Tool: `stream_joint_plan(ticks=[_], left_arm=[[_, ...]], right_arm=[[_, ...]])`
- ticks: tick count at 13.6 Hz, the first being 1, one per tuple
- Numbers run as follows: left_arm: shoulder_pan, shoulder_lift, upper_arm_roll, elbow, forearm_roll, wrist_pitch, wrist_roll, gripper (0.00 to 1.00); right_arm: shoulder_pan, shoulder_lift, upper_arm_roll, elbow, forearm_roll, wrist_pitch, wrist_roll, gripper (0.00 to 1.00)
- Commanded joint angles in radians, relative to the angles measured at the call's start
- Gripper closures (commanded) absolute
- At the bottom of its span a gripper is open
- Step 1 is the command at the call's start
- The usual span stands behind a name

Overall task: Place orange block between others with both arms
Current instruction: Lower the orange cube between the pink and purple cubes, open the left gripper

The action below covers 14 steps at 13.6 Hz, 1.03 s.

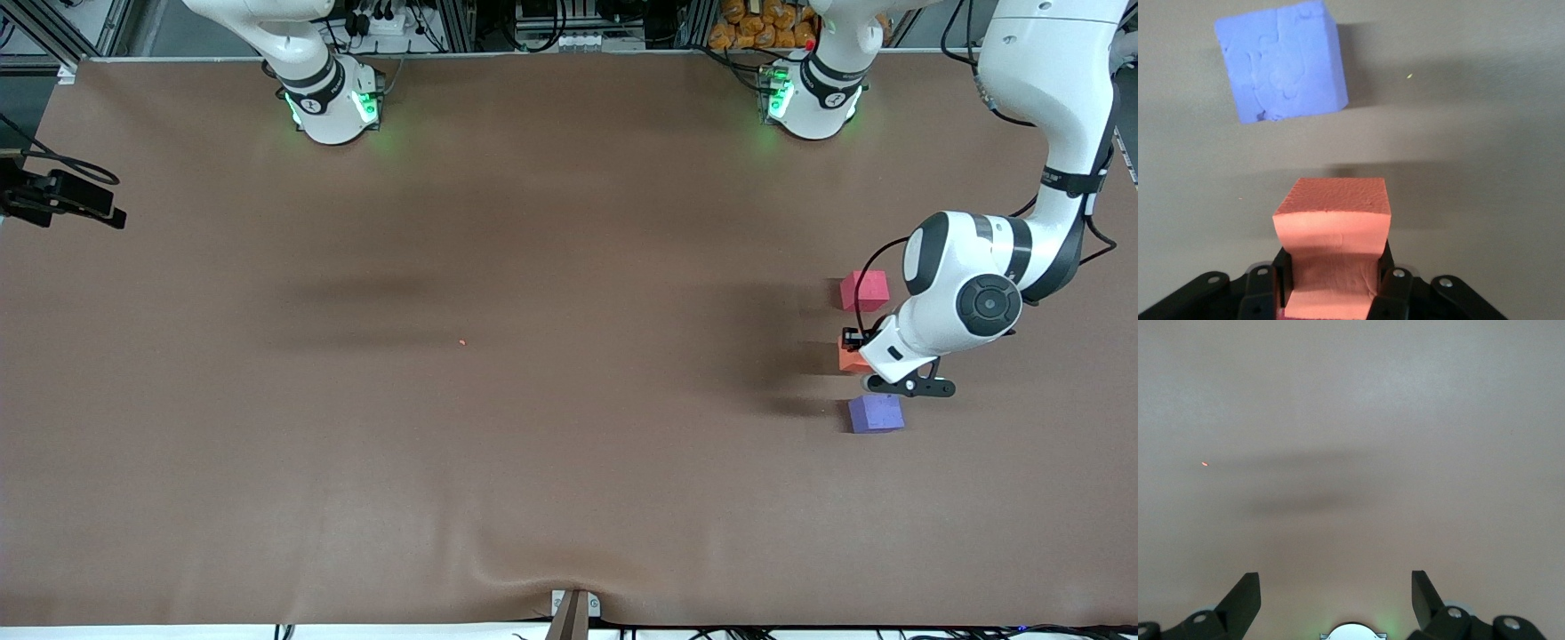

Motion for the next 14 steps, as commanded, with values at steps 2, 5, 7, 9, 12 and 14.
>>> stream_joint_plan(ticks=[2,5,7,9,12,14], left_arm=[[0.055,-0.032,-0.012,-0.096,0.022,0.122,0.029,1.00],[0.077,-0.027,-0.012,-0.101,0.055,0.144,0.030,1.00],[0.089,-0.007,-0.013,-0.111,0.062,0.191,0.030,1.00],[0.091,0.004,-0.013,-0.110,0.062,0.198,0.021,1.00],[0.088,0.017,-0.013,-0.108,0.062,0.219,-0.005,1.00],[0.088,0.030,-0.013,-0.107,0.062,0.237,-0.005,1.00]], right_arm=[[0.003,0.007,0.004,0.002,0.012,0.005,-0.006,0.00],[0.001,0.010,0.004,0.002,0.014,0.008,-0.006,0.00],[0.015,0.016,0.004,0.001,0.014,0.009,-0.006,0.00],[0.013,0.016,0.004,0.001,0.014,0.009,-0.005,0.00],[0.021,0.017,0.005,0.002,0.014,0.009,-0.005,0.00],[0.012,0.017,0.004,0.007,0.014,0.011,-0.005,0.00]])
